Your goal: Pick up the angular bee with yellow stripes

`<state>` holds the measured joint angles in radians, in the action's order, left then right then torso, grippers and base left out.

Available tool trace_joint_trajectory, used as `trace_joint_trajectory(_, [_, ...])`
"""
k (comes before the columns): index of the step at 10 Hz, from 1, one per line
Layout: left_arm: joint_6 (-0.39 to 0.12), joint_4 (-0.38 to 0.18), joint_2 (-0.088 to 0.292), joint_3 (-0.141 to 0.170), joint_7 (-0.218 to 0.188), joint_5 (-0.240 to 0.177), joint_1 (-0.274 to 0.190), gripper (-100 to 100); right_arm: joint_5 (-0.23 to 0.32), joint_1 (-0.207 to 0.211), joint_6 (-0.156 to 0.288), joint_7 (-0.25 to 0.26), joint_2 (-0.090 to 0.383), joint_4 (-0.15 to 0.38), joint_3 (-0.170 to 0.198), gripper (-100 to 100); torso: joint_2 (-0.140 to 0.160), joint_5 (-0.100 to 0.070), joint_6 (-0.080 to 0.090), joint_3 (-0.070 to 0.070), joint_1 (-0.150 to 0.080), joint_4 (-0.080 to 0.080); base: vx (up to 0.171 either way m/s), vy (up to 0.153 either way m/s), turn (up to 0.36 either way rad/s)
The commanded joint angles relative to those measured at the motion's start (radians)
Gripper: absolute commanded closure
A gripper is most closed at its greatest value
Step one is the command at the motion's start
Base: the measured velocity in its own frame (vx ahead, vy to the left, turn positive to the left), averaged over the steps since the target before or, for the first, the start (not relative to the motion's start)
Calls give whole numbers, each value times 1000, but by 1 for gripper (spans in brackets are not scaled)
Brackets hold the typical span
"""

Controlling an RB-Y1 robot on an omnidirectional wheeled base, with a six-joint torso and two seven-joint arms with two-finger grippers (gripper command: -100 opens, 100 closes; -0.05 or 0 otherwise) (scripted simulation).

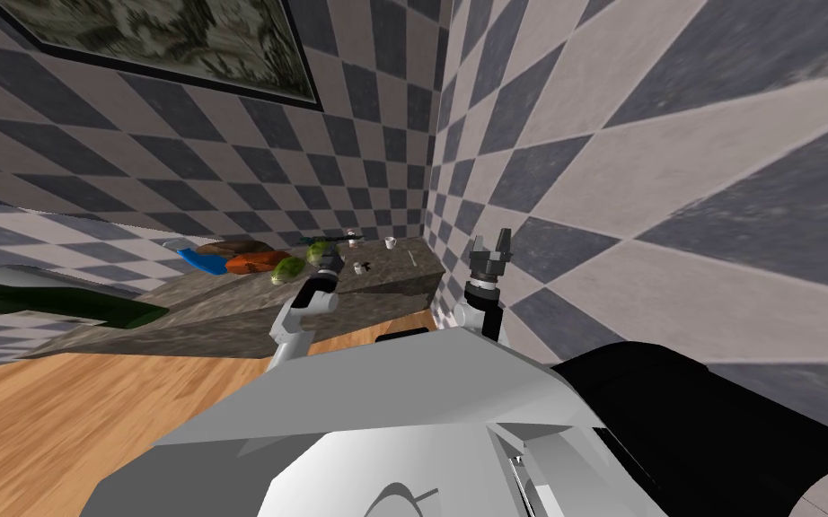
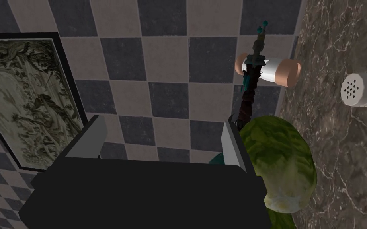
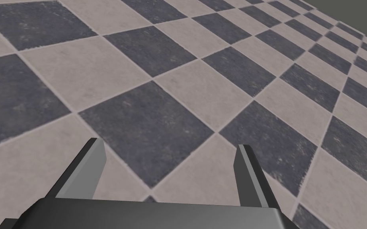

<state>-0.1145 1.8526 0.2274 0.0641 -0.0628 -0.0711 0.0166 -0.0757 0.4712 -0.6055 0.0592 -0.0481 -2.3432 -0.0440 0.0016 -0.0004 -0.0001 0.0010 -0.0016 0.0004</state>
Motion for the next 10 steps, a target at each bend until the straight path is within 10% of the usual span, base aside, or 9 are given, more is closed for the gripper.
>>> trace_joint_trajectory(1, [-50,-50,22,0,-21,-18,-50,-100,0,0,0,0,0,0,0,0,0,0,0,0,0,0,-32,-24,-19])
trace_joint_trajectory(10, [-297,-259,74,-7,-89,-68,-218,-100,0,0,0,0,0,0,0,0,0,0,0,0,-1,0,-26,-24,-18])
